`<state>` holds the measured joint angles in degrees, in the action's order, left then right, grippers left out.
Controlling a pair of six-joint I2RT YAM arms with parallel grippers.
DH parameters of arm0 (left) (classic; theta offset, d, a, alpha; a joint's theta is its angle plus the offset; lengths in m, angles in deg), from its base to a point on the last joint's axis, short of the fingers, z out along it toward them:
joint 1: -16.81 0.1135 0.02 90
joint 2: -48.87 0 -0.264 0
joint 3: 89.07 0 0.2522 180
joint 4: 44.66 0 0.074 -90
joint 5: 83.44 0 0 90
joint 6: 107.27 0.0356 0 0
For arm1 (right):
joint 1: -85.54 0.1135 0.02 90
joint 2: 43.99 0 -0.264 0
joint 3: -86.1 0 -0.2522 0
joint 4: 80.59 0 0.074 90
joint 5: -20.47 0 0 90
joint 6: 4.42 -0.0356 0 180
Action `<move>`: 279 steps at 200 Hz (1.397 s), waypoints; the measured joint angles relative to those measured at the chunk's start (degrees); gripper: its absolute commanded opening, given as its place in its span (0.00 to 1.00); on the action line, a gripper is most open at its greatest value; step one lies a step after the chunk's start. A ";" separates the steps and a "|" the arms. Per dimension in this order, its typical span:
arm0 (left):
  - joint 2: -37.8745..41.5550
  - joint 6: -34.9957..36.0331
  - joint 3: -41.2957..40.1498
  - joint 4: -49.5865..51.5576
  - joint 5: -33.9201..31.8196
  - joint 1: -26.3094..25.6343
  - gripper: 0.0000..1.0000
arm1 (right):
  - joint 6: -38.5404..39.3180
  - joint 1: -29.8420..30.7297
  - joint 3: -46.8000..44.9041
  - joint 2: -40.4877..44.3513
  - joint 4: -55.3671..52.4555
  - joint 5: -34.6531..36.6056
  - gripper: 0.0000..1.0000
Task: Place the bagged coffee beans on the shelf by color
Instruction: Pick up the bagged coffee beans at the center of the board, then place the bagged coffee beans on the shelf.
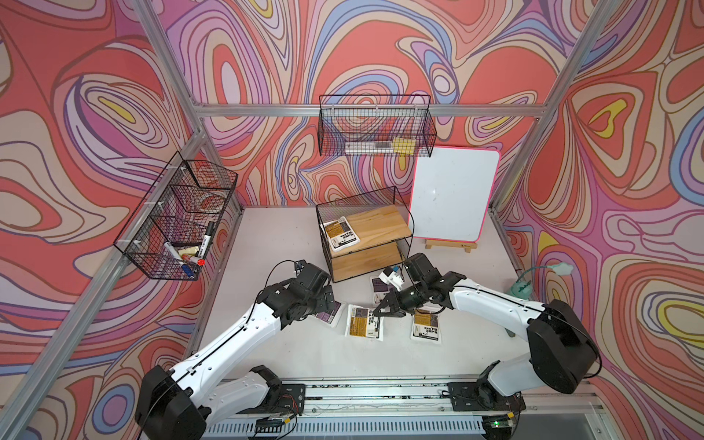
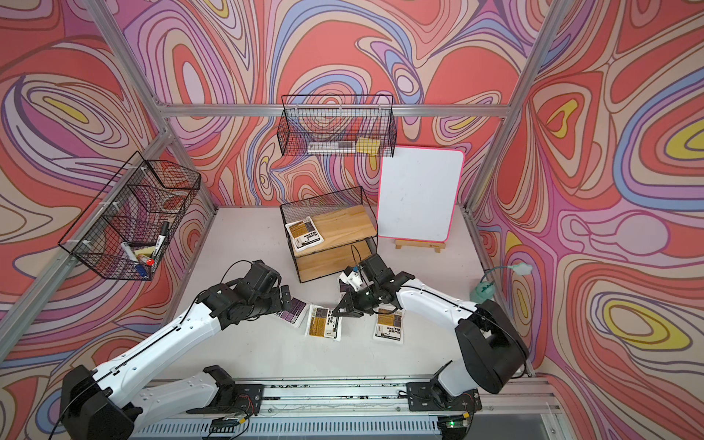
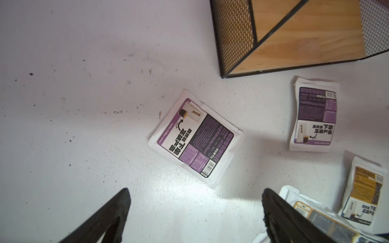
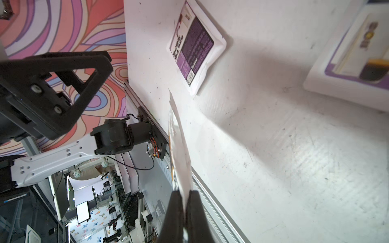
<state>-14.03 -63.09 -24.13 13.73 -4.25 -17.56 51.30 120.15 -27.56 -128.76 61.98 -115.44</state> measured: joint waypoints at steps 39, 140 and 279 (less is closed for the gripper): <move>-0.09 1.99 5.25 0.00 -1.14 1.38 0.99 | -1.86 -4.74 5.70 1.46 0.96 -0.33 0.00; -7.91 8.85 20.09 -3.21 -0.11 9.77 0.99 | -13.27 -12.07 12.81 0.63 15.61 4.59 0.00; -14.88 12.39 26.08 -6.91 4.79 13.53 0.99 | -21.59 -12.96 24.37 -16.17 22.82 25.53 0.00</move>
<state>-28.91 -50.70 1.95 6.82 0.54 -4.03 29.70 107.19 -3.19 -144.94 84.80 -89.91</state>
